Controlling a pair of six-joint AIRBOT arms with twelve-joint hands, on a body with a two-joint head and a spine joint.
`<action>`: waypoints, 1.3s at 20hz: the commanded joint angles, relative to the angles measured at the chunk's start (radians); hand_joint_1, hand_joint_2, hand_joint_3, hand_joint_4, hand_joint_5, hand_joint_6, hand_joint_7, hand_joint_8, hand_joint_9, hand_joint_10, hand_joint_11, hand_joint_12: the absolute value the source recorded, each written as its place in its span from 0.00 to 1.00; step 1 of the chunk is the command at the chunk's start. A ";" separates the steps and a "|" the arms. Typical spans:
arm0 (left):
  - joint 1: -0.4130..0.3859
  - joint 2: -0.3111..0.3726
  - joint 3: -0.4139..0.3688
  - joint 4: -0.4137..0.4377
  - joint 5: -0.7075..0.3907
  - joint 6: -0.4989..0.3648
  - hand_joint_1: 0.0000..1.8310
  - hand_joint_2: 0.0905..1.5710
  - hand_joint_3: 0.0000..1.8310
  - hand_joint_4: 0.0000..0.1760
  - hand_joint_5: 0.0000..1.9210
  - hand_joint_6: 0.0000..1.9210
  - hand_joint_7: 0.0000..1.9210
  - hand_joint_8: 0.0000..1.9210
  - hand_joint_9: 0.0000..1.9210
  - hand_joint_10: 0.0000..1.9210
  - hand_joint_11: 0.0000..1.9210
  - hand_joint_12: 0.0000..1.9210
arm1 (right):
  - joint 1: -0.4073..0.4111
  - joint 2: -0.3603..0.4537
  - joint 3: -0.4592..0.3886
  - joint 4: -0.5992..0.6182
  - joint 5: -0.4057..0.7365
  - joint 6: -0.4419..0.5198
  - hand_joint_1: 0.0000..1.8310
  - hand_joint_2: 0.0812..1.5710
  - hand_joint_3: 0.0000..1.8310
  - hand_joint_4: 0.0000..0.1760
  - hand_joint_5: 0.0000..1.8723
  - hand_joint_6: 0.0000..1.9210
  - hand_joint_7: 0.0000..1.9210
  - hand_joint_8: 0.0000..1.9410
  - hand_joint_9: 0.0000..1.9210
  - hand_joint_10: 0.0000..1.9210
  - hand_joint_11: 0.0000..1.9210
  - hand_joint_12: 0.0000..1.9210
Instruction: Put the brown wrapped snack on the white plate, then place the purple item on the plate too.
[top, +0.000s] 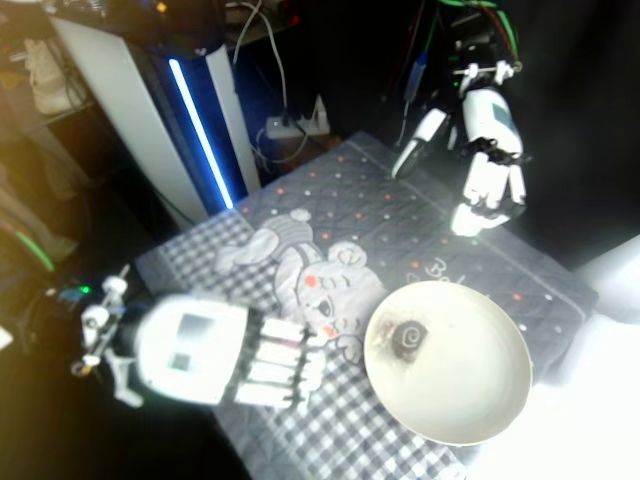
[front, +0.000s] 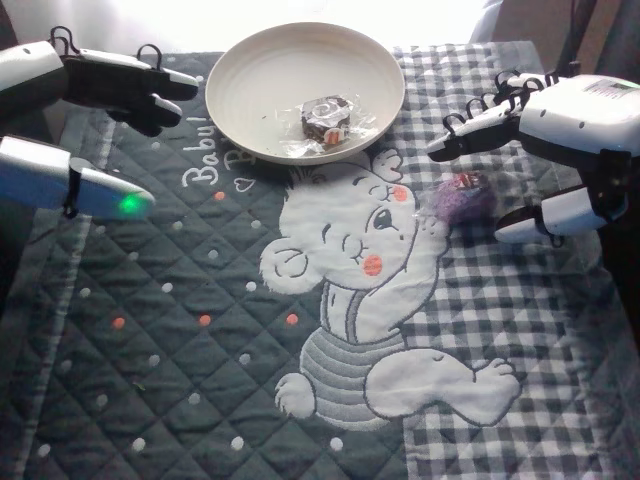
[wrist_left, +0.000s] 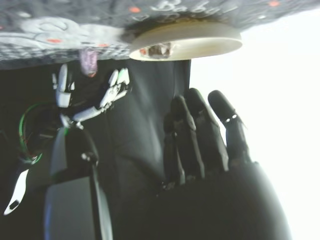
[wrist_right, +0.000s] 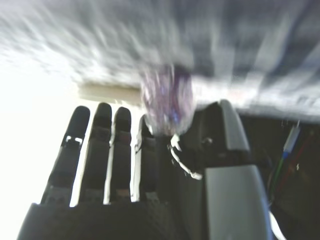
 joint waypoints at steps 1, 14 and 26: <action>-0.005 0.008 0.000 -0.049 -0.113 -0.005 0.44 0.52 0.00 0.14 0.28 0.00 0.39 0.01 0.32 0.31 0.14 0.75 | 0.008 -0.002 0.003 0.038 0.096 0.007 0.60 0.62 0.00 0.20 0.29 0.00 0.31 0.00 0.31 0.02 0.13 0.52; 0.035 -0.013 0.005 -0.080 -0.118 -0.001 0.49 0.52 0.00 0.00 0.30 0.00 0.40 0.00 0.41 0.15 0.19 0.66 | 0.010 -0.023 0.048 0.099 0.201 0.065 0.66 0.70 0.00 0.06 0.48 0.58 0.53 0.51 0.48 0.63 0.44 0.85; 0.011 -0.017 0.003 -0.045 -0.145 -0.009 0.46 0.51 0.00 0.00 0.37 0.00 0.43 0.01 0.34 0.39 0.24 0.75 | 0.419 -0.337 0.353 -0.097 -0.056 0.055 0.57 0.63 0.00 0.00 0.42 0.24 0.43 0.44 0.38 0.56 0.26 0.81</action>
